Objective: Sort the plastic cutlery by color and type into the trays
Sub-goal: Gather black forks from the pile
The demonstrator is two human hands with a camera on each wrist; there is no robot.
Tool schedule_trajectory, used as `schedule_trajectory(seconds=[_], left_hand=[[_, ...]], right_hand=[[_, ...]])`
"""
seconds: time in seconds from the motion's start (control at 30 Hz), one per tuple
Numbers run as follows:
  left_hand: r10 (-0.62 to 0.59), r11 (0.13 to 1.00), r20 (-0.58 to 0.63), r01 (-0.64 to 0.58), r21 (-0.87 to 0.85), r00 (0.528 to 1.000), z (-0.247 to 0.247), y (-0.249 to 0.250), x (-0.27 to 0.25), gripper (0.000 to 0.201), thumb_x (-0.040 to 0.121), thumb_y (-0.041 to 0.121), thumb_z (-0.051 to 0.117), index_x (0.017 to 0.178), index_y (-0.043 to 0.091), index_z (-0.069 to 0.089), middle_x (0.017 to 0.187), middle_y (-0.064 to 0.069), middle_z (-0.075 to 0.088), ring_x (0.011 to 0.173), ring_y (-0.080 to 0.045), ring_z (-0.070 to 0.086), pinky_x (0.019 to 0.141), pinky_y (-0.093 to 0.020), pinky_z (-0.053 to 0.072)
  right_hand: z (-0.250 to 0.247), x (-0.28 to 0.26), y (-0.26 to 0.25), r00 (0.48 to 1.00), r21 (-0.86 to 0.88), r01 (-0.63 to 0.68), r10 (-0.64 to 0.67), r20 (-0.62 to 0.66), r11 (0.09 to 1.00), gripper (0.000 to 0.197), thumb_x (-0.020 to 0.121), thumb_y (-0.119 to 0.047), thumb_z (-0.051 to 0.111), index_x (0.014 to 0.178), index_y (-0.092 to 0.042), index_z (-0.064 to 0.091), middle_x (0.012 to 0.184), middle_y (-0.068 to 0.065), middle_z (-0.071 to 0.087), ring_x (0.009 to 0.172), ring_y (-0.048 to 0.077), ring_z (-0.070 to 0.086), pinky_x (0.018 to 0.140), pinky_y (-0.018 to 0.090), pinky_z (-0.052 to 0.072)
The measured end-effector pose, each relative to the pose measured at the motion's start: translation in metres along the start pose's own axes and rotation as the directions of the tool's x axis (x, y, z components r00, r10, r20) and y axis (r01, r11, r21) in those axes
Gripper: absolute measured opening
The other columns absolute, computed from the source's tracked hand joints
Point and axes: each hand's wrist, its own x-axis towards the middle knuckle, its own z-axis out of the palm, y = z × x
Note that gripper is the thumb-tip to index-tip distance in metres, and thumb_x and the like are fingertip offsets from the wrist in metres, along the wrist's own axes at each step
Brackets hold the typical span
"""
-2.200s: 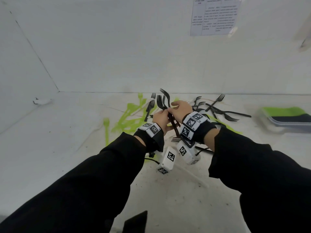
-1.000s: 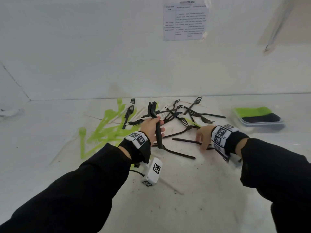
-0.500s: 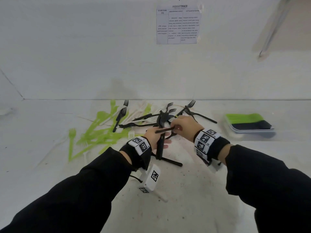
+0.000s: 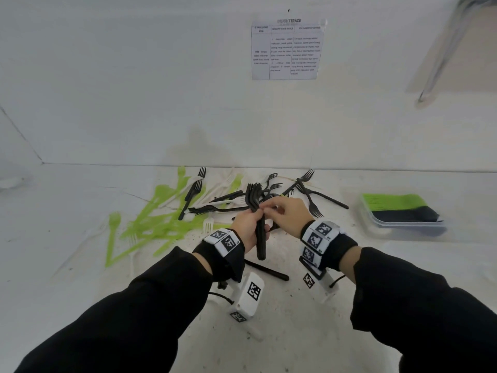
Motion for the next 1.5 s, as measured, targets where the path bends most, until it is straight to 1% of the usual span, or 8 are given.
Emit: schedule_trajectory(seconds=[0.17, 0.33, 0.63, 0.77, 0.87, 1.03, 1.2, 1.5], left_hand=[[-0.055, 0.998, -0.072, 0.054, -0.016, 0.996, -0.002, -0.001, 0.006, 0.020, 0.100, 0.013, 0.035, 0.088, 0.015, 0.051, 0.074, -0.002, 0.051, 0.052, -0.015, 0.040, 0.051, -0.024, 0.034], [-0.052, 0.999, -0.105, 0.052, -0.006, 0.993, -0.004, -0.005, 0.009, 0.020, 0.099, 0.012, 0.036, 0.087, 0.013, 0.051, 0.076, -0.006, 0.052, 0.054, -0.019, 0.043, 0.052, -0.027, 0.036], [-0.027, 0.998, -0.138, 0.034, 0.049, 0.990, -0.007, -0.007, 0.025, 0.021, 0.099, 0.011, 0.037, 0.085, 0.015, 0.052, 0.073, -0.005, 0.054, 0.045, -0.017, 0.045, 0.048, -0.024, 0.038], [-0.032, 0.999, -0.155, 0.037, 0.025, 0.987, -0.010, -0.010, 0.028, 0.020, 0.099, 0.010, 0.037, 0.085, 0.014, 0.052, 0.072, -0.005, 0.054, 0.037, -0.014, 0.046, 0.047, -0.023, 0.038], [-0.035, 0.998, -0.152, 0.041, 0.039, 0.988, -0.011, -0.014, 0.027, 0.017, 0.099, 0.011, 0.036, 0.091, 0.013, 0.051, 0.072, -0.005, 0.053, 0.037, -0.013, 0.046, 0.044, -0.021, 0.038], [-0.070, 0.996, -0.150, 0.077, 0.038, 0.986, -0.010, -0.019, 0.024, 0.016, 0.099, 0.012, 0.036, 0.092, 0.014, 0.051, 0.075, -0.005, 0.053, 0.044, -0.015, 0.045, 0.044, -0.021, 0.039], [-0.082, 0.996, -0.155, 0.085, 0.013, 0.984, -0.009, -0.017, 0.026, 0.016, 0.099, 0.011, 0.037, 0.093, 0.013, 0.052, 0.073, -0.005, 0.054, 0.045, -0.015, 0.045, 0.044, -0.020, 0.040], [-0.064, 0.997, -0.140, 0.071, 0.039, 0.988, -0.008, -0.012, 0.034, 0.009, 0.096, 0.016, 0.047, 0.091, 0.012, 0.053, 0.075, -0.004, 0.054, 0.051, -0.016, 0.045, 0.046, -0.024, 0.039]], right_hand=[[-0.035, 0.048, 0.052, 0.911, -0.347, -0.362, 0.407, 0.066, 0.866, 0.036, 0.095, -0.017, 0.042, 0.128, -0.010, 0.052, 0.135, 0.010, 0.050, 0.123, 0.026, 0.048, 0.101, 0.030, 0.038], [-0.048, 0.067, 0.097, 0.823, -0.504, -0.464, 0.566, 0.060, 0.728, 0.051, 0.094, -0.037, 0.042, 0.137, -0.010, 0.039, 0.135, 0.017, 0.045, 0.123, 0.034, 0.045, 0.103, 0.037, 0.038], [-0.052, 0.085, 0.097, 0.880, -0.666, -0.336, 0.474, 0.029, 0.666, 0.016, 0.091, -0.029, 0.050, 0.098, -0.015, 0.056, 0.106, 0.008, 0.056, 0.092, 0.025, 0.054, 0.076, 0.025, 0.045], [-0.074, 0.101, 0.089, 0.936, -0.452, -0.327, 0.350, -0.035, 0.830, 0.021, 0.087, -0.020, 0.061, 0.104, -0.009, 0.065, 0.103, 0.010, 0.065, 0.094, 0.027, 0.059, 0.076, 0.025, 0.042], [-0.078, 0.104, 0.088, 0.966, -0.399, -0.224, 0.257, 0.029, 0.889, 0.015, 0.088, -0.012, 0.059, 0.100, -0.012, 0.067, 0.084, 0.008, 0.064, 0.065, 0.020, 0.059, 0.050, 0.012, 0.043], [-0.077, 0.098, 0.101, 0.964, -0.412, -0.154, 0.229, 0.138, 0.898, 0.026, 0.091, -0.007, 0.049, 0.106, -0.013, 0.070, 0.114, 0.003, 0.067, 0.109, 0.021, 0.058, 0.082, 0.011, 0.032], [-0.072, 0.094, 0.113, 0.937, -0.476, -0.176, 0.295, 0.187, 0.862, 0.014, 0.085, -0.010, 0.061, 0.098, -0.013, 0.058, 0.106, 0.010, 0.069, 0.099, 0.024, 0.058, 0.083, 0.020, 0.036], [-0.054, 0.096, 0.118, 0.882, -0.624, -0.226, 0.428, 0.195, 0.748, 0.035, 0.096, -0.018, 0.047, 0.129, -0.006, 0.049, 0.130, 0.014, 0.053, 0.121, 0.028, 0.051, 0.097, 0.028, 0.040]])
